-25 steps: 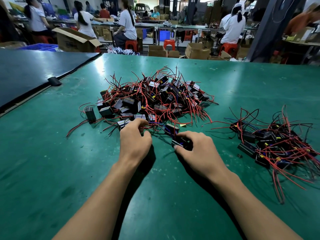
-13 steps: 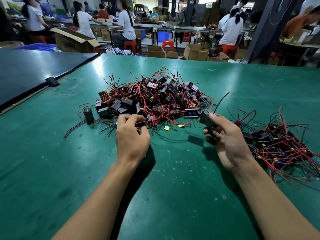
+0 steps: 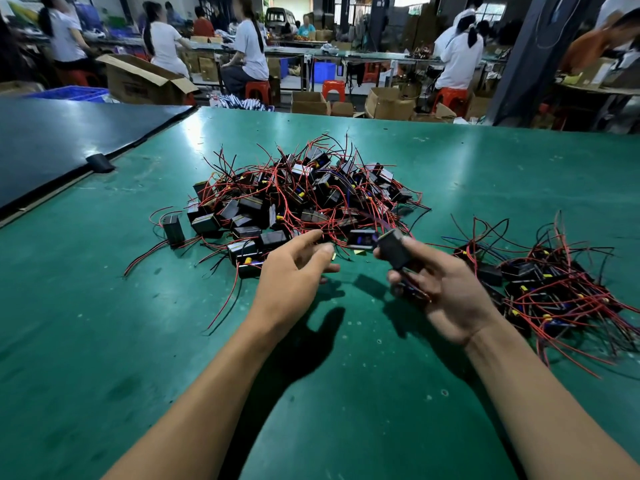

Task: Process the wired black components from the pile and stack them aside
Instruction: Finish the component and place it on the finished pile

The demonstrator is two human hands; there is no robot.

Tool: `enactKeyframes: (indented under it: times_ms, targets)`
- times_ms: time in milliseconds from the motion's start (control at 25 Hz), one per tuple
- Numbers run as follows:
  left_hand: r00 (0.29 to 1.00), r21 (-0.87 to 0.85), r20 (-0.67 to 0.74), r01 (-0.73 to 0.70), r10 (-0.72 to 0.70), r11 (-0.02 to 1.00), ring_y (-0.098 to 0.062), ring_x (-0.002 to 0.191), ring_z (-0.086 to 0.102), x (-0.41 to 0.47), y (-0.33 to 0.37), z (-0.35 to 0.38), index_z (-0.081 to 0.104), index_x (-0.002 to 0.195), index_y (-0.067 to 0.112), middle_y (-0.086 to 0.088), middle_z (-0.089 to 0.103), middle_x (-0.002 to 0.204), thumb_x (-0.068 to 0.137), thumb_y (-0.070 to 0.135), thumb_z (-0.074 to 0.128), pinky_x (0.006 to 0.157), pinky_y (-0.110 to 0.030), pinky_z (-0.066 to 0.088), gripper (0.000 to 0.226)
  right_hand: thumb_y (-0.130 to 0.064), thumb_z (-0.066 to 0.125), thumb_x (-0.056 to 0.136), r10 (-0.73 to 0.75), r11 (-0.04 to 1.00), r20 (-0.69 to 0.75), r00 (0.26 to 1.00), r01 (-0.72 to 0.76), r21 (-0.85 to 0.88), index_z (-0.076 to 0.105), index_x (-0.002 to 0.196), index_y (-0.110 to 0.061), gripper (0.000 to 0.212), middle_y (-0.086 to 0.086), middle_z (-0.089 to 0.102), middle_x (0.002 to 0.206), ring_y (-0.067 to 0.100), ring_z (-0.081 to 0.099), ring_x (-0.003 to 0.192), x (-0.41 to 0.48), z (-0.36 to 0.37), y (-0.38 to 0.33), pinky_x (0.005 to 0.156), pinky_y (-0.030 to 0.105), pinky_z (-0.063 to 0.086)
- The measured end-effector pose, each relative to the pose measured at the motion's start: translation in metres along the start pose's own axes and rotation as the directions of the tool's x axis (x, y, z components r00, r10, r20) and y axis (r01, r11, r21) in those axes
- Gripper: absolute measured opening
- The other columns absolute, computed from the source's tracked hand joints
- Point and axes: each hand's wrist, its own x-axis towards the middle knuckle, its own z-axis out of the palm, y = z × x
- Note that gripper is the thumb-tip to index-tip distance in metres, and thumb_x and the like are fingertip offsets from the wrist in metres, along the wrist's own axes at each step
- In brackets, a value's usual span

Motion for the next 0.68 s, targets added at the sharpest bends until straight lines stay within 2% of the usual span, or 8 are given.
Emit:
enactKeyframes:
  times_ms: [80,160,240,320,440,560,680]
  targets:
    - [0.993,-0.205,0.050,0.115,-0.107,0.972,-0.017,0.091,0.073,0.000,0.002,0.004,0.057,0.125,0.016,0.000,0.071,0.111,0.099,0.016,0.055,0.084,-0.036,0.059,0.026,-0.034,0.066,0.081,0.022,0.992,0.033,0.999,-0.018,-0.126,0.069,0.113,-0.011,0.040,0.008,0.073,0.108,0.013,0.060,0.066,0.000,0.003,0.005,0.063,0.024,0.047]
    - [0.984,-0.295,0.078,0.174,-0.158,0.939,-0.021,0.096,0.072,0.002,0.003,0.005,0.060,0.119,0.015,-0.004,0.070,0.115,0.100,0.016,0.053,0.090,-0.042,0.056,0.020,-0.031,0.075,0.074,0.040,0.991,0.088,0.995,-0.029,-0.129,0.071,0.111,-0.012,0.042,0.011,0.074,0.110,0.018,0.067,0.069,-0.001,0.004,0.006,0.063,0.023,0.053]
    - [0.980,-0.354,0.108,0.196,-0.168,0.914,-0.022,0.097,0.072,0.003,0.001,0.005,0.061,0.115,0.013,-0.005,0.071,0.116,0.099,0.014,0.053,0.089,-0.040,0.055,0.017,-0.026,0.082,0.068,0.066,0.991,0.151,0.986,-0.047,-0.126,0.075,0.108,-0.015,0.042,0.012,0.075,0.107,0.021,0.072,0.075,-0.001,0.003,0.006,0.067,0.023,0.057]
    - [0.977,-0.385,0.151,0.198,-0.150,0.901,-0.022,0.096,0.072,0.003,0.001,0.004,0.062,0.111,0.010,-0.005,0.072,0.114,0.098,0.010,0.054,0.084,-0.037,0.057,0.015,-0.027,0.081,0.068,0.081,0.985,0.205,0.975,-0.047,-0.167,0.077,0.104,-0.019,0.037,0.008,0.075,0.104,0.022,0.073,0.081,-0.002,0.003,0.009,0.070,0.024,0.057]
    - [0.973,-0.386,0.186,0.197,-0.133,0.901,-0.026,0.096,0.070,0.000,0.001,0.004,0.062,0.110,0.004,-0.009,0.073,0.108,0.095,0.004,0.055,0.083,-0.042,0.057,0.016,-0.020,0.079,0.074,0.097,0.975,0.263,0.960,-0.039,-0.219,0.075,0.109,-0.013,0.036,0.008,0.074,0.108,0.018,0.071,0.091,-0.002,0.002,0.014,0.075,0.025,0.057]
    - [0.970,-0.269,0.204,0.188,-0.134,0.945,-0.029,0.103,0.067,-0.003,-0.001,0.006,0.064,0.111,0.002,-0.012,0.073,0.108,0.093,0.007,0.060,0.093,-0.050,0.052,0.019,-0.018,0.079,0.079,0.126,0.938,0.293,0.948,-0.018,-0.345,0.072,0.112,-0.013,0.034,0.004,0.074,0.107,0.012,0.069,0.087,-0.003,0.004,0.014,0.068,0.020,0.053]
    - [0.958,-0.174,0.254,0.177,-0.130,0.969,-0.021,0.098,0.066,-0.005,-0.003,0.009,0.069,0.106,0.005,-0.015,0.073,0.108,0.091,0.008,0.063,0.101,-0.051,0.047,0.016,-0.015,0.080,0.081,0.097,0.871,0.240,0.966,0.034,-0.491,0.069,0.101,-0.015,0.023,-0.001,0.074,0.091,0.010,0.068,0.077,-0.001,0.006,0.015,0.065,0.028,0.052]
